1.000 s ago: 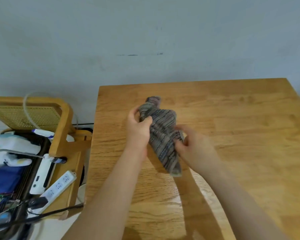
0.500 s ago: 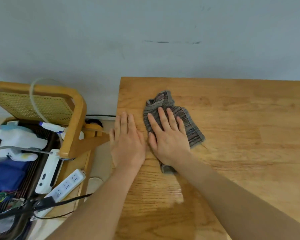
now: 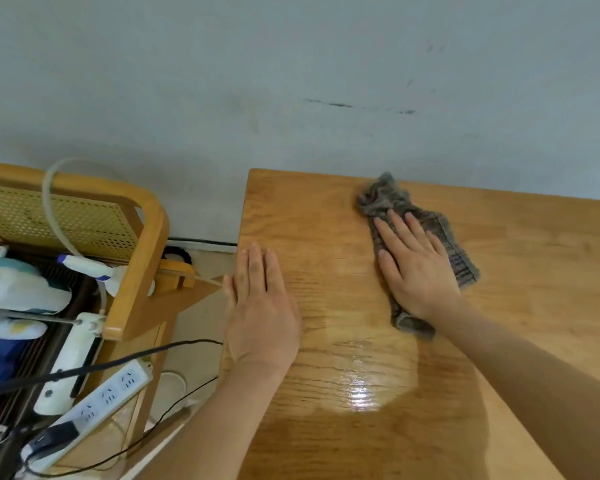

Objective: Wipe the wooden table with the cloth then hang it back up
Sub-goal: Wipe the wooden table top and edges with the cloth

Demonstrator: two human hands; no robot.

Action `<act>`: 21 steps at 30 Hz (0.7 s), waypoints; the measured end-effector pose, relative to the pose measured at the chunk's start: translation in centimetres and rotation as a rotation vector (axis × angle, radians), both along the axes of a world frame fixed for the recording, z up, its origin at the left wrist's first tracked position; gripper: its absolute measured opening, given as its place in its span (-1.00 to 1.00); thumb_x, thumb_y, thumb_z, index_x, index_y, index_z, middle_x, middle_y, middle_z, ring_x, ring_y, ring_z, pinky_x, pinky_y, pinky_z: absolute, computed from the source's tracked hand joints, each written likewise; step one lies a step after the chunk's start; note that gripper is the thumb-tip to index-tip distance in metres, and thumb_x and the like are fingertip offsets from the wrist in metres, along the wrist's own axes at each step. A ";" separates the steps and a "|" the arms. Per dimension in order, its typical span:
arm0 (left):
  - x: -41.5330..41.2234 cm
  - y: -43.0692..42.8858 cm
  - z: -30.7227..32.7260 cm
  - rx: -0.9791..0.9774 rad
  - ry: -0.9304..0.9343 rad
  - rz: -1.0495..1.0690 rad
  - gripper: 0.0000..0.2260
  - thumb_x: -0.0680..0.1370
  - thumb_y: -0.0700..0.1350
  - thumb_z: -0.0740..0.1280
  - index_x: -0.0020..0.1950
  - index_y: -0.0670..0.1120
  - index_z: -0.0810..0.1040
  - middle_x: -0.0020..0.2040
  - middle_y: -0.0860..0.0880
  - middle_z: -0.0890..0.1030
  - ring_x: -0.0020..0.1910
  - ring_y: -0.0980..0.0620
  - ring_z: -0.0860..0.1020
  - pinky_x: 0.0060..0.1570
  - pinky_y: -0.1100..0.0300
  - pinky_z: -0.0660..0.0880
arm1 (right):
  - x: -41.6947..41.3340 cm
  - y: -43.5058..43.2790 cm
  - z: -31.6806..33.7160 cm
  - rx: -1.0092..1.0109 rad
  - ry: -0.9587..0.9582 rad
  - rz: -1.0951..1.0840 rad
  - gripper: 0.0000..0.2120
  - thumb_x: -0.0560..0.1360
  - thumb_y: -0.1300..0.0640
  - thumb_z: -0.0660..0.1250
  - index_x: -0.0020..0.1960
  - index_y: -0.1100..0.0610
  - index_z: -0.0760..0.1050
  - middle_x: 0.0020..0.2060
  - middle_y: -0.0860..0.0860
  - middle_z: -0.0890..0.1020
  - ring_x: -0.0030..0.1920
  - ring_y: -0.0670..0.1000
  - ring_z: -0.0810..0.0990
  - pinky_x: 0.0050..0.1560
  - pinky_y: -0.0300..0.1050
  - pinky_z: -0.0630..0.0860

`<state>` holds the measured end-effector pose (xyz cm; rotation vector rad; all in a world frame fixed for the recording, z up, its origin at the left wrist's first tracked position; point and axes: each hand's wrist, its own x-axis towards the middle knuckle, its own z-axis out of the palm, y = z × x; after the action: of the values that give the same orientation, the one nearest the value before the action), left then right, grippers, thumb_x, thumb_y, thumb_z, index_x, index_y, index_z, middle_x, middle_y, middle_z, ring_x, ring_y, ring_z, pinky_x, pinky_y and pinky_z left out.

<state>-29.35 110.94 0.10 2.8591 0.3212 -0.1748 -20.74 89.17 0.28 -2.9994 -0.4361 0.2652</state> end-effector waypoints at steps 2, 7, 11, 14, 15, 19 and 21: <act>1.2 -0.6 -0.1 0.025 -0.018 -0.034 -0.47 0.63 -0.03 -0.04 0.54 -0.14 -0.17 0.56 -0.12 -0.16 0.53 -0.06 -0.20 0.49 -0.06 -0.12 | 1.1 -0.3 -0.2 -0.039 -0.004 -0.071 -0.45 0.59 -0.16 -0.17 0.57 -0.13 -0.05 0.57 -0.11 -0.01 0.56 -0.06 -0.14 0.52 0.00 -0.12; 4.1 -2.5 -0.6 0.011 -0.073 0.007 -0.46 0.61 -0.09 0.04 0.55 -0.13 -0.05 0.57 -0.12 -0.06 0.54 -0.07 -0.12 0.49 -0.07 -0.13 | 5.8 6.6 -0.8 0.090 -0.069 -0.032 -0.48 0.63 -0.06 -0.07 0.57 -0.02 0.05 0.56 -0.03 0.08 0.56 0.02 -0.04 0.53 0.08 -0.07; 4.0 -2.7 -0.9 -0.006 -0.136 0.095 -0.50 0.55 -0.12 0.16 0.48 -0.21 0.23 0.50 -0.17 0.25 0.50 -0.11 0.16 0.47 -0.09 0.07 | 10.2 17.0 -1.4 0.135 -0.090 0.206 -0.54 0.59 -0.04 0.01 0.44 0.05 0.31 0.35 0.06 0.46 0.36 0.12 0.39 0.36 0.10 0.23; 4.6 -2.7 -1.1 0.033 -0.135 0.105 -0.50 0.54 -0.09 0.07 0.46 -0.21 0.27 0.47 -0.16 0.30 0.48 -0.10 0.21 0.46 -0.07 0.11 | 12.5 19.7 -1.4 0.137 -0.080 0.253 -0.63 0.59 -0.04 0.01 0.25 0.07 0.44 0.11 0.08 0.58 0.11 0.17 0.53 0.03 0.05 0.36; 4.7 -2.6 -1.0 0.048 -0.121 0.104 -0.46 0.51 -0.06 0.00 0.47 -0.20 0.25 0.48 -0.15 0.28 0.48 -0.09 0.20 0.46 -0.06 0.09 | 13.0 19.8 -1.5 0.155 -0.071 0.263 -0.64 0.59 -0.05 0.00 0.22 0.07 0.45 0.06 0.08 0.59 0.07 0.17 0.55 -0.04 0.02 0.34; 4.2 -2.4 -1.1 0.094 -0.080 0.079 -0.37 0.45 -0.01 -0.10 0.52 -0.17 0.15 0.52 -0.11 0.20 0.51 -0.06 0.14 0.48 -0.02 0.03 | 13.2 15.8 -1.6 0.188 -0.066 0.233 -0.63 0.59 -0.07 0.00 0.12 0.10 0.49 0.01 0.10 0.63 0.02 0.20 0.58 -0.09 0.00 0.35; 4.0 -2.4 -1.0 0.097 -0.076 0.078 -0.39 0.47 -0.01 -0.10 0.51 -0.17 0.16 0.52 -0.11 0.20 0.50 -0.05 0.14 0.48 -0.01 0.02 | 13.5 9.8 -1.4 0.146 -0.086 0.121 -0.63 0.58 -0.09 0.00 0.00 0.10 0.49 0.00 0.15 0.64 0.01 0.22 0.59 -0.05 0.03 0.41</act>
<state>-25.30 108.53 -0.89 2.9334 0.4359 -0.0370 -7.29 98.93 -1.15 -2.8543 -0.6180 0.1084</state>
